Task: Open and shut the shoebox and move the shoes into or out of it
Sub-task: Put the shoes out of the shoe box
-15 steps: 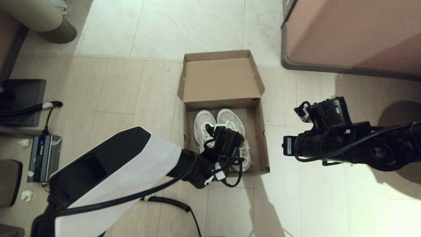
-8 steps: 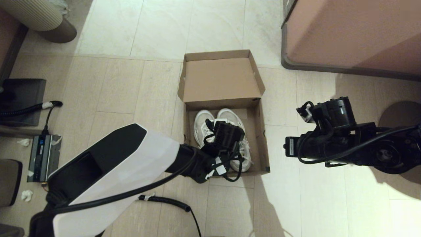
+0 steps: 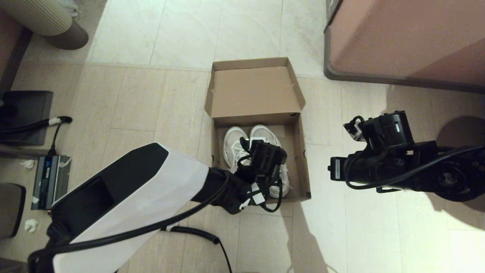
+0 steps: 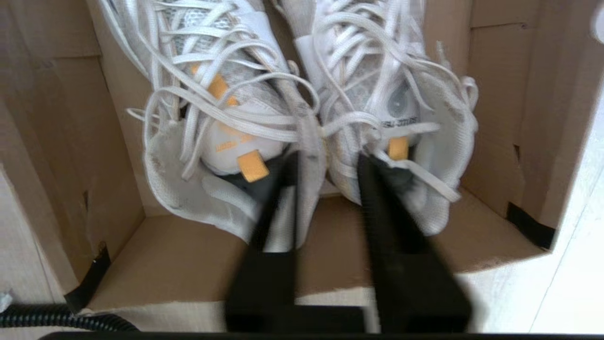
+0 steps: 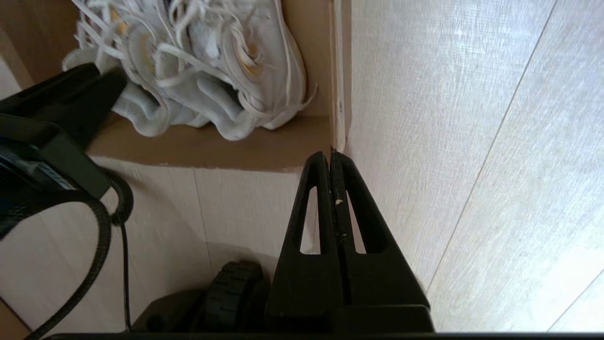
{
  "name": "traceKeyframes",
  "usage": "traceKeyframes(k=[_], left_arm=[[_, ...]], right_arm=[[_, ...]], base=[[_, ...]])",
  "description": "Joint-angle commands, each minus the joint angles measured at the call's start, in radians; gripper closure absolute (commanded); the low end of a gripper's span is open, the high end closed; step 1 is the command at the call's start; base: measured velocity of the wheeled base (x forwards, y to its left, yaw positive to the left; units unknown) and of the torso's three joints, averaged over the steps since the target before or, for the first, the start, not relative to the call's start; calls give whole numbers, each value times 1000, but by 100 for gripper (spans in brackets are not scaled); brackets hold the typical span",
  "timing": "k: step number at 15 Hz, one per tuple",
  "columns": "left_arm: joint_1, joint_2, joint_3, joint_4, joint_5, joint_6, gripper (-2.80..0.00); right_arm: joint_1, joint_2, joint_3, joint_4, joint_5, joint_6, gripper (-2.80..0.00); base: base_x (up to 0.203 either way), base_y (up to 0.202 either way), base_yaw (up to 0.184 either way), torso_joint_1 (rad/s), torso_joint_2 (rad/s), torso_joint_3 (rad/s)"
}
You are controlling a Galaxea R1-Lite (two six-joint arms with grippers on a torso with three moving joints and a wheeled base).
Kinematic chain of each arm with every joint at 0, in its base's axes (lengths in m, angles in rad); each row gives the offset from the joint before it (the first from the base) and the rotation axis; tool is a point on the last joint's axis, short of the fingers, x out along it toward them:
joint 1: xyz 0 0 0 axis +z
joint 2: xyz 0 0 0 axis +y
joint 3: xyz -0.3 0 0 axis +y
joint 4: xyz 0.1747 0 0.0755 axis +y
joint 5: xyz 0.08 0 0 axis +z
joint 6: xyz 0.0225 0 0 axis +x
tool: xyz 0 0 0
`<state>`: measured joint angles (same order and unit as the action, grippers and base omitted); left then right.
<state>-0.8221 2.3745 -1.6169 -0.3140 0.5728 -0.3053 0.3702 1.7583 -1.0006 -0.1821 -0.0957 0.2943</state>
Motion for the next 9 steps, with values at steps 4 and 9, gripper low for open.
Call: traceKeyframes(k=[4, 9], left_arm=[[-2, 42, -24, -2, 41, 4, -280], [-2, 138, -114, -2, 47, 8, -280]], right_arm=[[3, -6, -13, -1, -4, 2, 0], [1, -23, -3, 0, -4, 2, 0]], base=[[0, 0, 0, 0, 0, 0], [0, 0, 0, 0, 0, 0]])
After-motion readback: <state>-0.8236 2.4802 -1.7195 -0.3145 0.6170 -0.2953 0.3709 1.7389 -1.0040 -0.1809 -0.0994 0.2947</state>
